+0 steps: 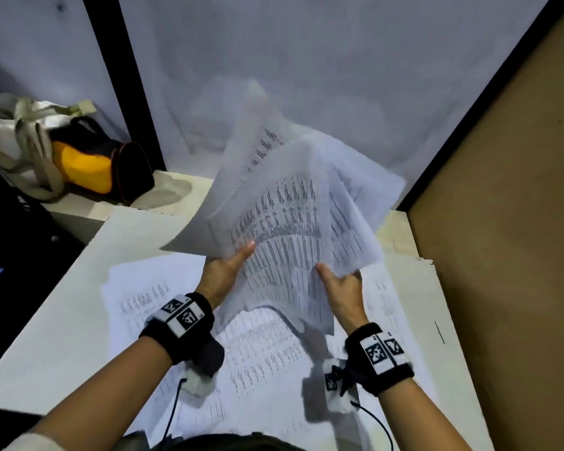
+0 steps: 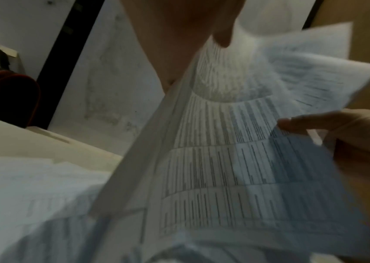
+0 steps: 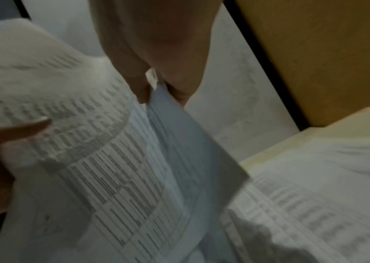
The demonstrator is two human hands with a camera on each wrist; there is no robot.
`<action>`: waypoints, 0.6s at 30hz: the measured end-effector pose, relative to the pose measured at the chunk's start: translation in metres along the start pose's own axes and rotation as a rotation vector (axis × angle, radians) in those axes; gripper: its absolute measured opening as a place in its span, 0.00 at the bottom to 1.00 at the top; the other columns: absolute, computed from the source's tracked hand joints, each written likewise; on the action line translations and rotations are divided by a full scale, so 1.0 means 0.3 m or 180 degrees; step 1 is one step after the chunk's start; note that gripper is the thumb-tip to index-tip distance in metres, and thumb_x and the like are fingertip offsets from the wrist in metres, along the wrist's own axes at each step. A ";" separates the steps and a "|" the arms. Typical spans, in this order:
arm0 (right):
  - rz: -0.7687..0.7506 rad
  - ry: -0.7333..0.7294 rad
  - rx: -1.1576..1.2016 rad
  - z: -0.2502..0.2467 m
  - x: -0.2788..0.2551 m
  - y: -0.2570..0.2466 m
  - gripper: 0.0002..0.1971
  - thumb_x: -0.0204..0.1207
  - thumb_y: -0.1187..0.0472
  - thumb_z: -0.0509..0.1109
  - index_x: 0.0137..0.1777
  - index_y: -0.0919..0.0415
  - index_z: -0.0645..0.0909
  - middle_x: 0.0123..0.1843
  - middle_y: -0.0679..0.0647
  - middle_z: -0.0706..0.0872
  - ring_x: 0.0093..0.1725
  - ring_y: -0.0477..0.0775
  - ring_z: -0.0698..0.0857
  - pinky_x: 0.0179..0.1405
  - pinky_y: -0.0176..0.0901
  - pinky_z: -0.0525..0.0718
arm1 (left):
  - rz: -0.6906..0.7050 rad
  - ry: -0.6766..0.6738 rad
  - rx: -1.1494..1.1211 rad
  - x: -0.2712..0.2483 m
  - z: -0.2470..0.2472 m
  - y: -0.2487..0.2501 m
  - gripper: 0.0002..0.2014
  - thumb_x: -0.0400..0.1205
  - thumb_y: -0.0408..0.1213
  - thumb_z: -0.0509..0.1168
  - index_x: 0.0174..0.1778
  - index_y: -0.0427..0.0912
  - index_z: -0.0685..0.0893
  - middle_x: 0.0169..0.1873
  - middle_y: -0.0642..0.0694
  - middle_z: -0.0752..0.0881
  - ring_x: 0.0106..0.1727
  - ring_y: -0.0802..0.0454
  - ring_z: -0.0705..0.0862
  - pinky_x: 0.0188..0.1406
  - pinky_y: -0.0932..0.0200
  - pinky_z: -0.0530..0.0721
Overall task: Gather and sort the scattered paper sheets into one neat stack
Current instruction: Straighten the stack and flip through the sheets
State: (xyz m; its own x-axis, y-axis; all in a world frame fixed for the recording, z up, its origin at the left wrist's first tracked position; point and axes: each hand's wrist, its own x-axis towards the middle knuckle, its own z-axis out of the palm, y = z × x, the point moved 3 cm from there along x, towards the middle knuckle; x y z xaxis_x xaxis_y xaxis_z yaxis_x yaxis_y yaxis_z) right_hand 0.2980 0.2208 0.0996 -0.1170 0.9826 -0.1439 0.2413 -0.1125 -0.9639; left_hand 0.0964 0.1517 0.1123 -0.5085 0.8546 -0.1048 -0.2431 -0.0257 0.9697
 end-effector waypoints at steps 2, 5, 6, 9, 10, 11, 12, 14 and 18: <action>0.0227 -0.0308 0.0478 0.011 -0.020 0.021 0.04 0.75 0.65 0.71 0.48 0.63 0.81 0.34 0.43 0.84 0.33 0.32 0.81 0.32 0.21 0.80 | -0.0049 -0.0021 0.0164 -0.004 -0.013 -0.020 0.12 0.73 0.40 0.73 0.49 0.53 0.81 0.49 0.55 0.85 0.57 0.52 0.83 0.61 0.54 0.78; 0.0094 -0.0270 0.0979 0.022 -0.018 0.019 0.18 0.74 0.62 0.72 0.64 0.59 0.77 0.53 0.47 0.85 0.57 0.46 0.83 0.54 0.29 0.83 | -0.0063 0.0066 0.0235 -0.002 -0.042 -0.035 0.10 0.75 0.30 0.70 0.42 0.53 0.81 0.39 0.61 0.87 0.47 0.61 0.85 0.61 0.53 0.77; 0.0012 -0.0161 0.1081 0.023 -0.015 0.011 0.23 0.71 0.53 0.74 0.65 0.55 0.75 0.57 0.50 0.85 0.61 0.49 0.82 0.58 0.33 0.82 | -0.0065 0.0071 0.0257 0.005 -0.053 -0.039 0.11 0.74 0.29 0.70 0.42 0.52 0.82 0.37 0.62 0.89 0.44 0.64 0.86 0.61 0.53 0.78; -0.0293 0.0101 0.1317 0.017 -0.009 -0.031 0.44 0.55 0.27 0.72 0.67 0.55 0.75 0.63 0.52 0.84 0.65 0.51 0.81 0.68 0.48 0.77 | -0.0139 0.0165 0.0312 0.028 -0.083 -0.037 0.08 0.75 0.32 0.70 0.41 0.52 0.83 0.38 0.60 0.88 0.42 0.64 0.86 0.61 0.54 0.78; -0.0364 0.0195 0.1437 0.005 -0.005 -0.043 0.43 0.52 0.25 0.72 0.61 0.54 0.79 0.56 0.48 0.86 0.59 0.48 0.83 0.63 0.44 0.79 | -0.0161 0.0194 0.0299 0.035 -0.094 -0.038 0.07 0.75 0.33 0.70 0.41 0.51 0.83 0.38 0.58 0.88 0.43 0.62 0.85 0.62 0.53 0.78; -0.0430 0.0357 0.1555 -0.014 0.012 -0.047 0.35 0.52 0.28 0.74 0.51 0.53 0.81 0.46 0.44 0.88 0.49 0.43 0.85 0.55 0.40 0.82 | -0.0151 0.0210 0.0280 0.044 -0.105 -0.040 0.07 0.75 0.33 0.70 0.41 0.51 0.83 0.37 0.58 0.89 0.44 0.61 0.85 0.62 0.52 0.78; -0.0490 0.0463 0.1750 -0.031 0.025 -0.056 0.25 0.53 0.34 0.77 0.42 0.52 0.83 0.36 0.41 0.87 0.40 0.39 0.85 0.48 0.38 0.84 | -0.0145 0.0168 0.0291 0.048 -0.111 -0.039 0.07 0.75 0.32 0.70 0.41 0.50 0.83 0.34 0.60 0.90 0.44 0.60 0.85 0.63 0.51 0.79; -0.0503 0.0631 0.2141 -0.063 0.044 -0.052 0.16 0.51 0.43 0.81 0.27 0.53 0.83 0.26 0.41 0.86 0.33 0.38 0.85 0.43 0.37 0.86 | -0.0153 0.0064 0.0297 0.051 -0.120 -0.043 0.08 0.74 0.30 0.71 0.42 0.49 0.84 0.34 0.61 0.90 0.44 0.58 0.87 0.64 0.47 0.79; -0.0028 0.0717 0.2261 -0.087 0.045 0.048 0.18 0.50 0.50 0.83 0.40 0.52 0.86 0.36 0.43 0.90 0.40 0.42 0.88 0.41 0.43 0.87 | -0.0117 -0.0035 0.0070 0.046 -0.116 -0.046 0.16 0.68 0.35 0.74 0.50 0.42 0.83 0.46 0.50 0.89 0.54 0.46 0.86 0.65 0.41 0.79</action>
State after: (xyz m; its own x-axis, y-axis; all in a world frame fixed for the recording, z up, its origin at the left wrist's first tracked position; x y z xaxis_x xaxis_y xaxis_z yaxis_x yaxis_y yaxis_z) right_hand 0.3251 0.2363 0.0897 0.1027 0.9818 -0.1597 -0.4486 -0.0976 -0.8884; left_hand 0.0640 0.1459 0.0898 -0.4904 0.8605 -0.1382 -0.2433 0.0171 0.9698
